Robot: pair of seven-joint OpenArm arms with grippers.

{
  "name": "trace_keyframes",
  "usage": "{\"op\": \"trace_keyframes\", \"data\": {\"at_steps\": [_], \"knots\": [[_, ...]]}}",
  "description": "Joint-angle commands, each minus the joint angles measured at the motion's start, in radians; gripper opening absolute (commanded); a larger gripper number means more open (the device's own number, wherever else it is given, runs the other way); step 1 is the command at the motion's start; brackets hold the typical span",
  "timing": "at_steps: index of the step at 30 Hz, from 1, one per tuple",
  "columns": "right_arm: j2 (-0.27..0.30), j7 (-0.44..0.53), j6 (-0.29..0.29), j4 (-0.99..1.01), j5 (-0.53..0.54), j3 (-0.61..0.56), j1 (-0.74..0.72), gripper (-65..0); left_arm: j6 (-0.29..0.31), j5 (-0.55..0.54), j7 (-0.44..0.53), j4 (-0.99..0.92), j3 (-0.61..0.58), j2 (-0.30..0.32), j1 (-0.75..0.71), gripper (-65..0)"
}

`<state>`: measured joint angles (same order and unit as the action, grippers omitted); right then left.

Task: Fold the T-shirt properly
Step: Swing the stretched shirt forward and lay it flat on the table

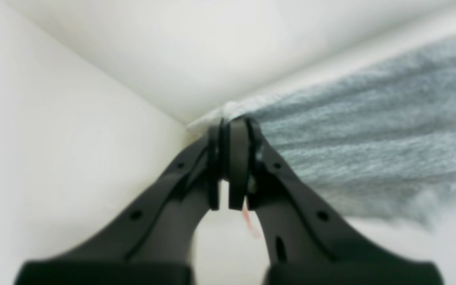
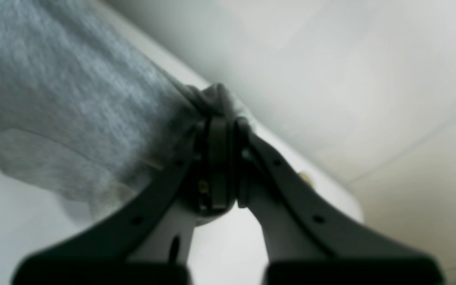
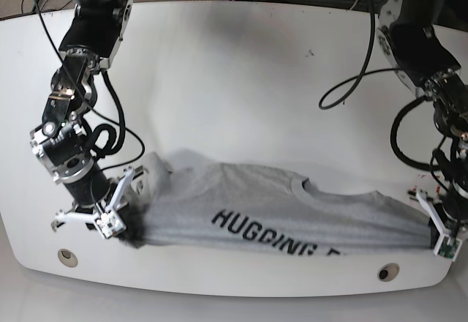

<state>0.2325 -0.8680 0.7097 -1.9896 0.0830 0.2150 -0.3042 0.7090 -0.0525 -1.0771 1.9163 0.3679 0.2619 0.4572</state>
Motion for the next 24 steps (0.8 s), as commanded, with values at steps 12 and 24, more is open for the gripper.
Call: {"op": "trace_keyframes", "data": {"at_steps": [12, 24], "knots": [[-0.060, 0.020, -0.012, -0.037, -0.005, 0.077, 0.293, -62.0, -0.011, 0.013, 0.015, 0.041, 0.167, -0.032, -0.467, -65.0], [-0.063, 0.025, -0.012, -0.037, -0.005, 0.077, 0.457, -62.1, -0.011, 0.013, 0.016, 0.062, 0.314, -0.034, -0.731, -65.0]]}}
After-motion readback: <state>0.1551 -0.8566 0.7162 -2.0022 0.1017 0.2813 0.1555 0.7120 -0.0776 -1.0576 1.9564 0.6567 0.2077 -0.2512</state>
